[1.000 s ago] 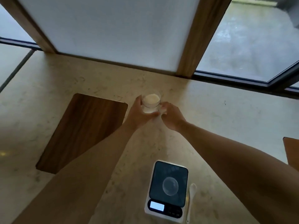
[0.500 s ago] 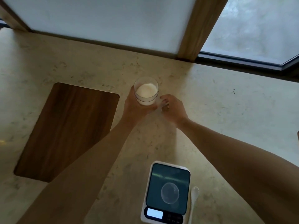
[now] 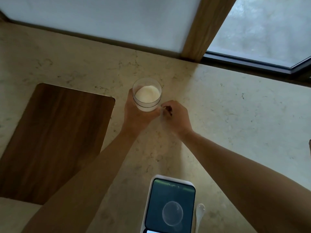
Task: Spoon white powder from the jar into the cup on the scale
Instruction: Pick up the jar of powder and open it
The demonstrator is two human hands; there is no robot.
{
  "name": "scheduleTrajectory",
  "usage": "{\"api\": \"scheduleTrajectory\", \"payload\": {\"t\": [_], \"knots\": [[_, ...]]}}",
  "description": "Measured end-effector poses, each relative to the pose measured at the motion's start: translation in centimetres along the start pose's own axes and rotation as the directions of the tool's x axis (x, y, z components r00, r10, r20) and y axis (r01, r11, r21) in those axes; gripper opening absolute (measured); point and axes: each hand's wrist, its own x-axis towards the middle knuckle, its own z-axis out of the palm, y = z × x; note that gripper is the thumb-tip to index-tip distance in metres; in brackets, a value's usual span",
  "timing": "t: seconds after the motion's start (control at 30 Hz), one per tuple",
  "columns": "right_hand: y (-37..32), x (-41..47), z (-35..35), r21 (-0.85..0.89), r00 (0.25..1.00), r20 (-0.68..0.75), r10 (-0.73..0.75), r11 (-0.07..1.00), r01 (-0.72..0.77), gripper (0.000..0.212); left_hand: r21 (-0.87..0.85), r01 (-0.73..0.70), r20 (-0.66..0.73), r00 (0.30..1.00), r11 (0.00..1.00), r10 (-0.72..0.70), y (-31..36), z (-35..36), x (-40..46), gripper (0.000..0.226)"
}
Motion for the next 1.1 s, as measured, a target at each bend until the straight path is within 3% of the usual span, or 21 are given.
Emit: {"api": "scheduleTrajectory", "payload": {"t": [0.23,0.77,1.1], "knots": [[-0.1,-1.2,-1.0,0.026,0.997,-0.041,0.061,0.998,-0.06,0.014,0.026,-0.033,-0.009,0.999,0.999,0.033,1.1,-0.8,-1.0,0.085],[-3.5,-9.9,-7.0,-0.108,0.979,-0.149,-0.138,0.987,0.123,0.007,-0.007,-0.094,0.117,0.989,0.996,0.094,7.4,-4.6,-10.0,0.089],[-5.3,-17.4,-10.0,-0.085,0.99,-0.122,-0.073,0.994,0.063,0.007,0.033,-0.188,0.182,0.967,0.982,0.179,9.6,-8.1,-17.8,0.084]]}}
